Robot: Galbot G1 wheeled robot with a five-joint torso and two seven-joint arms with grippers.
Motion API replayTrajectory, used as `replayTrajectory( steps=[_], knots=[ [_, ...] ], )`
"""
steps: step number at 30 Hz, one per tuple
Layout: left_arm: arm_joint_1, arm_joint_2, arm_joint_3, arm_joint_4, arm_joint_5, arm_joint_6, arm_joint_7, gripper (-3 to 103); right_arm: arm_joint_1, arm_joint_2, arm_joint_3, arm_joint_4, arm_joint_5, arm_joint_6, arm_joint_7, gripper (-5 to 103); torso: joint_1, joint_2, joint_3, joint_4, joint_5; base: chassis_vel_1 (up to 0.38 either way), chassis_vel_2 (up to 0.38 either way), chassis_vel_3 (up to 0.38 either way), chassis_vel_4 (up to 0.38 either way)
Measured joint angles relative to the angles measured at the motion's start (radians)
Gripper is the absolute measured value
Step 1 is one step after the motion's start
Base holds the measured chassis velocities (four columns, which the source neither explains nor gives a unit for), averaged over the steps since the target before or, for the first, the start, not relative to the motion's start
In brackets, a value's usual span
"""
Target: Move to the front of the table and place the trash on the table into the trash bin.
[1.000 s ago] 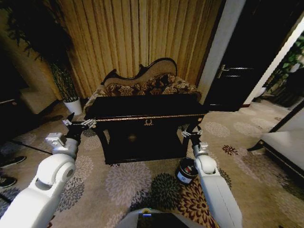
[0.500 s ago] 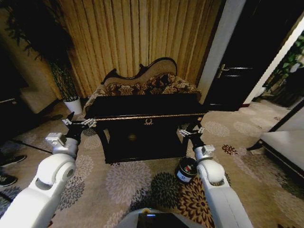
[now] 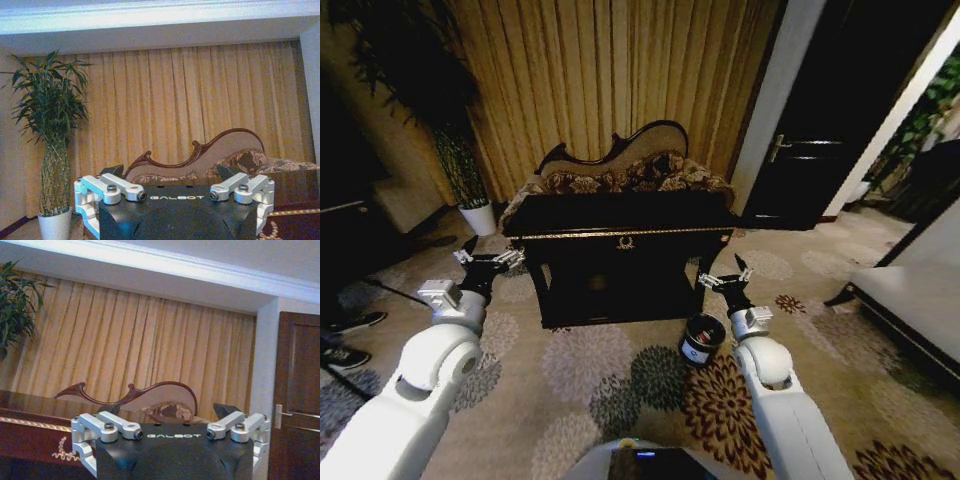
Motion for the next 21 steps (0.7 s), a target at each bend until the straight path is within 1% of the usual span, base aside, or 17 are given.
replayTrajectory(
  steps=[4, 6, 8, 15, 16, 19, 20, 21],
  knots=[
    [0.001, 0.0, -0.001, 0.001, 0.001, 0.0, 0.0, 100, -0.002, 0.0, 0.001, -0.006, 0.0, 0.005, 0.0, 100, 0.0, 0.0, 0.0, 0.0, 0.0, 0.28, -0.295, -0.263, 0.299],
    [0.002, -0.002, 0.001, 0.003, 0.003, 0.0, 0.0, 100, -0.002, 0.002, 0.001, -0.008, 0.0, 0.007, 0.0, 100, 0.001, 0.0, 0.0, 0.0004, -0.0009, 0.34, -0.299, -0.315, 0.287],
    [0.002, -0.003, 0.003, 0.003, 0.005, 0.0, -0.001, 100, -0.002, 0.002, 0.001, -0.009, 0.0, 0.007, 0.0, 100, 0.001, 0.0, 0.0, 0.0003, -0.0008, 0.34, -0.288, -0.314, 0.318],
    [0.002, -0.005, 0.005, 0.005, 0.008, 0.0, -0.001, 100, 0.001, 0.001, 0.003, -0.016, 0.002, 0.009, 0.0, 100, 0.0, 0.0, 0.0, 0.0001, -0.0007, 0.375, -0.36, -0.379, 0.359],
    [0.002, -0.005, 0.005, 0.006, 0.008, 0.0, -0.001, 100, 0.003, 0.001, 0.003, -0.021, 0.002, 0.02, 0.0, 100, 0.0, 0.0, 0.0, 0.0003, 0.0003, 0.383, -0.383, -0.345, 0.375],
    [0.002, -0.005, 0.005, 0.006, 0.008, -0.001, 0.0, 100, 0.006, 0.003, 0.004, -0.025, 0.002, 0.031, 0.0, 100, 0.0, 0.0, 0.0, 0.0001, -0.0001, 0.356, -0.369, -0.322, 0.359],
    [0.001, -0.006, 0.005, 0.006, 0.008, -0.001, 0.0, 100, 0.007, 0.004, 0.004, -0.027, 0.002, 0.035, 0.0, 100, -0.001, 0.0, 0.0, 0.0005, -0.0003, 0.216, -0.335, -0.311, 0.281],
    [0.001, -0.007, 0.005, 0.006, 0.008, -0.002, 0.0, 100, 0.007, 0.004, 0.004, -0.028, 0.002, 0.036, 0.0, 100, -0.001, 0.0, 0.0, 0.0001, -0.0004, 0.156, -0.234, -0.212, 0.281]
  ],
)
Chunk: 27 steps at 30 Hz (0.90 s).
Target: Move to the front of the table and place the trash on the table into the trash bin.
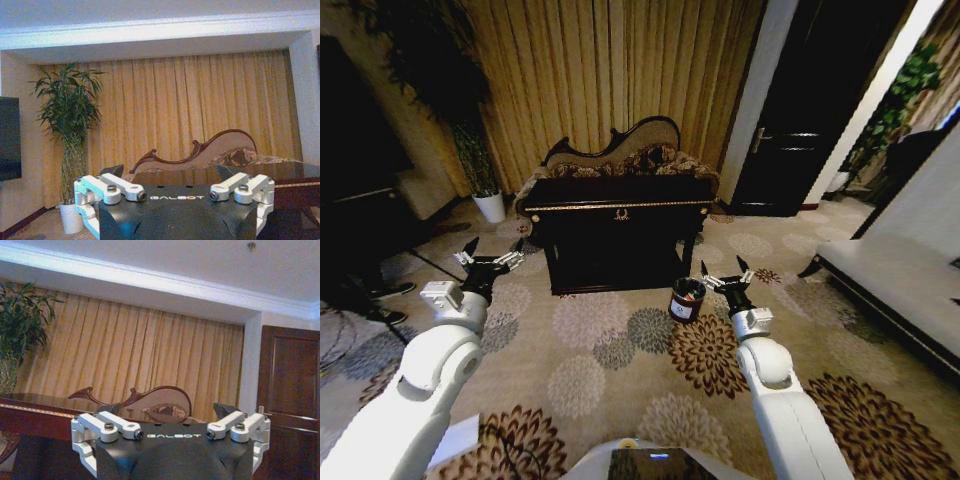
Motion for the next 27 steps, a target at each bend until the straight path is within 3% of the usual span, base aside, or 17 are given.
replayTrajectory(
  steps=[12, 13, 14, 15, 17, 18, 19, 22, 27],
  knots=[
    [0.008, -0.023, 0.002, -0.008, 0.001, -0.004, 0.0, 100, -0.017, -0.002, 0.011, 0.006, 0.027, -0.027, 0.0, 100, 0.003, -0.002, 0.001, -0.0002, 0.0003, 0.025, -0.037, -0.046, 0.042],
    [0.01, -0.027, 0.003, -0.008, 0.002, -0.007, 0.0, 100, -0.021, -0.002, 0.011, 0.013, 0.044, -0.044, 0.0, 100, 0.003, -0.002, 0.001, -0.0003, 0.0003, -0.058, 0.045, 0.058, -0.051],
    [0.019, -0.043, 0.005, -0.008, 0.01, -0.022, 0.003, 100, -0.038, -0.003, 0.003, 0.051, 0.117, -0.118, 0.0, 100, 0.002, -0.001, 0.001, -0.0001, 0.0002, -0.079, 0.013, 0.031, -0.049],
    [0.019, -0.043, 0.005, -0.008, 0.01, -0.022, 0.003, 100, -0.038, -0.003, 0.003, 0.051, 0.117, -0.118, 0.0, 100, 0.002, -0.001, 0.001, -0.0001, 0.0002, -0.079, 0.013, 0.031, -0.049],
    [0.031, -0.067, 0.004, -0.012, 0.023, -0.034, 0.008, 100, -0.061, -0.005, -0.003, 0.099, 0.202, -0.202, 0.0, 100, 0.002, -0.001, 0.001, -0.0002, 0.0002, 0.0, 0.0, 0.0, 0.0],
    [0.049, -0.102, 0.002, -0.021, 0.042, -0.038, 0.008, 100, -0.079, -0.006, -0.008, 0.148, 0.277, -0.288, 0.001, 100, 0.001, 0.0, 0.0, 0.0, -0.0001, 0.0, 0.0, 0.0, 0.0],
    [0.058, -0.118, 0.002, -0.025, 0.055, -0.039, 0.008, 100, -0.087, -0.006, -0.013, 0.167, 0.303, -0.313, 0.0, 100, 0.0, 0.0, 0.0, 0.0001, -0.0001, 0.0, 0.0, 0.0, 0.0],
    [0.09, -0.174, 0.002, -0.026, 0.119, -0.055, 0.012, 100, -0.102, 0.001, -0.029, 0.215, 0.327, -0.363, 0.0, 100, 0.0, 0.0, 0.0, 0.0003, 0.0, 0.0, 0.0, 0.0, 0.0],
    [0.123, -0.213, -0.004, -0.02, 0.154, -0.079, 0.03, 100, -0.1, 0.004, -0.046, 0.25, 0.306, -0.384, 0.0, 100, 0.0, 0.0, 0.0, 0.0001, 0.0, 0.0, 0.0, 0.0, 0.0]
  ],
)
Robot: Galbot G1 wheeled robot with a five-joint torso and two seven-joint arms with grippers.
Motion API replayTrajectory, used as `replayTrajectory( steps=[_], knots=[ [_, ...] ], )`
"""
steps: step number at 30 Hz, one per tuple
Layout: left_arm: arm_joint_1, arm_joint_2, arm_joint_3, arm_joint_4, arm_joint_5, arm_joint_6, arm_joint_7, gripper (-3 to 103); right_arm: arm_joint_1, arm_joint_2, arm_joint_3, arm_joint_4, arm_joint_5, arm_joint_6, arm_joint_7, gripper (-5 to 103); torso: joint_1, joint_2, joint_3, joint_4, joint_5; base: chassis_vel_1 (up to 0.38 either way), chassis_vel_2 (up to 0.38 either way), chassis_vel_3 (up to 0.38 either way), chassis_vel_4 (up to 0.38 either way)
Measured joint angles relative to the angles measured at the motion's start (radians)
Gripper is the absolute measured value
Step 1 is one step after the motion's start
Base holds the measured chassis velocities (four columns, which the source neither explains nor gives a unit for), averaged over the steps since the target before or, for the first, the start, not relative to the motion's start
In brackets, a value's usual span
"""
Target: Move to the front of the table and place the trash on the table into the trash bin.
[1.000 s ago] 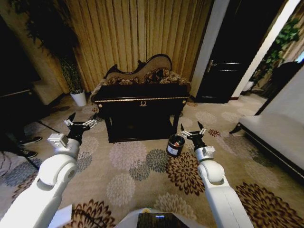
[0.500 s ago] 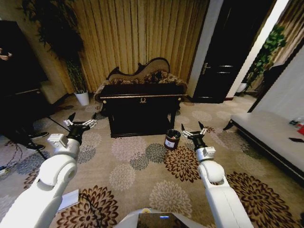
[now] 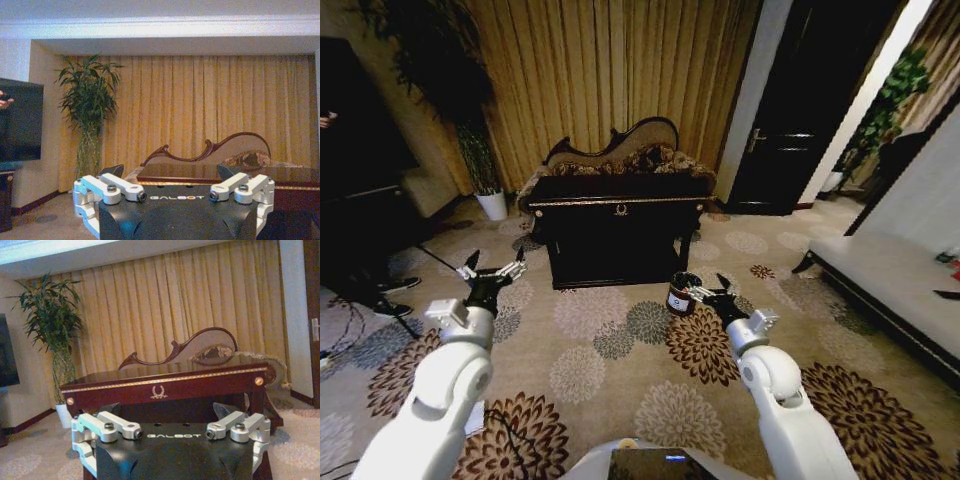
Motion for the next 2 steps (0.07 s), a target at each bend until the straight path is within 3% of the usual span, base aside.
replayTrajectory(
  steps=[2],
  knots=[
    [0.009, -0.006, -0.006, 0.01, 0.004, -0.025, 0.013, 100, 0.018, -0.003, -0.004, 0.001, -0.026, 0.018, 0.0, 100, 0.001, 0.0, 0.0, 0.0, 0.0002, 0.0, 0.0, 0.0, 0.0]
  ],
)
